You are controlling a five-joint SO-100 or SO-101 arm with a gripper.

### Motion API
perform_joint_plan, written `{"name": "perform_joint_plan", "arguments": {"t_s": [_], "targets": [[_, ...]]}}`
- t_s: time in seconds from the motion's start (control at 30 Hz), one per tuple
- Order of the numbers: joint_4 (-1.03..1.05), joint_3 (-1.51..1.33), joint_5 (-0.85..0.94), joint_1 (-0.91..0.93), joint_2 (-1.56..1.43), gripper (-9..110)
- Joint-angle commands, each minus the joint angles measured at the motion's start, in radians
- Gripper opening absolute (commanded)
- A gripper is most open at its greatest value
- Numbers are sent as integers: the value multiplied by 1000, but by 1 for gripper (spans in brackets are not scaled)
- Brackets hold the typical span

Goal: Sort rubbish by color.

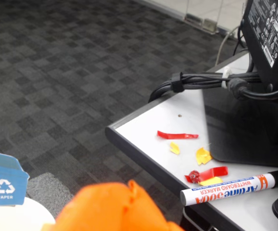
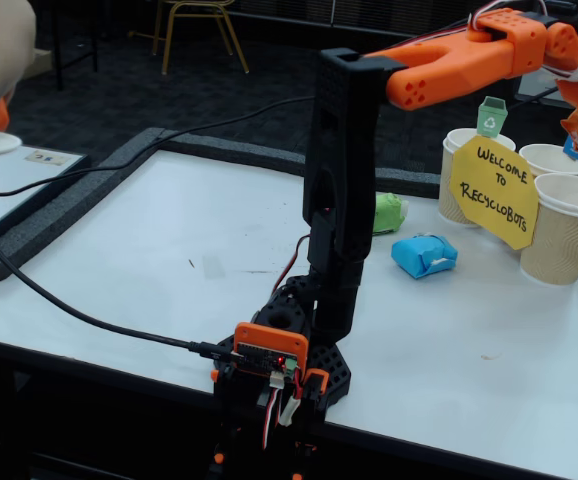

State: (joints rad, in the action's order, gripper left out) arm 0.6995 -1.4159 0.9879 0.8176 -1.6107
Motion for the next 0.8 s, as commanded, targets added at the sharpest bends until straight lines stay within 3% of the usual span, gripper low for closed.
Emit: {"name": "perform_joint_plan", "arguments": {"t_s": [0.0,0.77], "targets": [[-25,133,8,-14,-38,0],[169,143,8,-15,-118,0]]}}
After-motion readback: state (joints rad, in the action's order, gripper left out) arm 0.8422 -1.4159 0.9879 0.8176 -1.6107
